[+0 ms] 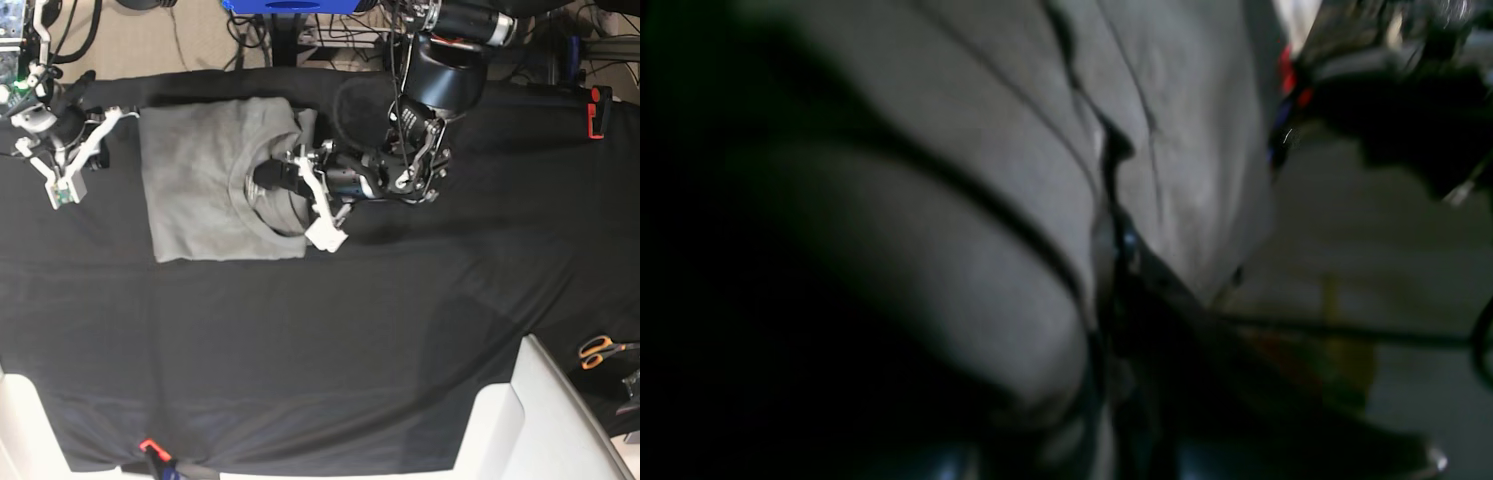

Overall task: Fold the T-shirt properly
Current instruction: 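Grasp the folded shirt's edge with the left gripper, then drag the folded shirt with the left gripper to straighten it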

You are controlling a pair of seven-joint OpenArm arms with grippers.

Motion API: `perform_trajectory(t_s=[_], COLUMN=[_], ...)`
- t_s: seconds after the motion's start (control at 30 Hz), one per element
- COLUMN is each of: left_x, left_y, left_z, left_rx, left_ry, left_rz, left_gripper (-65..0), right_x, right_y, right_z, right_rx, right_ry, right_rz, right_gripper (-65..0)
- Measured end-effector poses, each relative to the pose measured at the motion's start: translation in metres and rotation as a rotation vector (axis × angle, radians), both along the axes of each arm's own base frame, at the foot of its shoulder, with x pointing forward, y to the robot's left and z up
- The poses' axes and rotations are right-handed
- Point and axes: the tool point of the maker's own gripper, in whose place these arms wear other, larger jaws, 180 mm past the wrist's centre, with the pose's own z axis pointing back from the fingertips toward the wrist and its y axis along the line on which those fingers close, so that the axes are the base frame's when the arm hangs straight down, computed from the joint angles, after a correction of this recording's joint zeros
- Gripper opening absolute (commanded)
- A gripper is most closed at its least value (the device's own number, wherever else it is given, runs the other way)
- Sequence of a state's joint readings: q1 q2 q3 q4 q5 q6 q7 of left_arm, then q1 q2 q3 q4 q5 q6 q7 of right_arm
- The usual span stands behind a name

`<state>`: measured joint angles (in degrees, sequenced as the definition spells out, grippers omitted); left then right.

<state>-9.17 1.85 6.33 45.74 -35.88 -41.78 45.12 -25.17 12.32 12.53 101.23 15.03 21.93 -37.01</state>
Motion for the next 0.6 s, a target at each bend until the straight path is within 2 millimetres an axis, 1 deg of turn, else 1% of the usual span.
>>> perform_trajectory(t_s=[0.07,0.13,0.2,0.27,0.33,0.4,0.6], left_x=[-0.005,-0.012,-0.015,-0.008,0.005,0.01,0.018], left_y=[0.0,0.005,0.016,0.031,0.045,0.05,0.043], left_z=[0.002,0.005,0.005,0.007,0.008,0.009,0.014], left_rx=[0.046,0.077,0.123,0.178,0.244,0.304,0.422], left_ry=[-0.003,-0.015,-0.017,-0.027,-0.027,-0.051,-0.145], left_rz=[-0.051,-0.094,-0.144,-0.165,-0.153,-0.22,-0.451], left_gripper=[-65.0,-65.0,-65.0,-65.0,-65.0,-65.0,-65.0], right_x=[0.0,0.002,0.002,0.002,0.002,0.002,0.002], right_y=[0.0,-0.002,-0.011,-0.016,-0.016,-0.016,-0.013], right_z=[0.0,0.001,0.003,0.004,0.004,0.004,0.004], right_rx=[0.0,-0.002,-0.01,-0.018,-0.016,-0.016,-0.009], right_ry=[-0.001,-0.005,-0.01,-0.013,-0.014,-0.014,-0.014], right_rz=[0.0,-0.005,-0.03,-0.042,-0.043,-0.042,-0.048], right_gripper=[-64.8,-64.8,-64.8,-64.8,-64.8,-64.8,-64.8])
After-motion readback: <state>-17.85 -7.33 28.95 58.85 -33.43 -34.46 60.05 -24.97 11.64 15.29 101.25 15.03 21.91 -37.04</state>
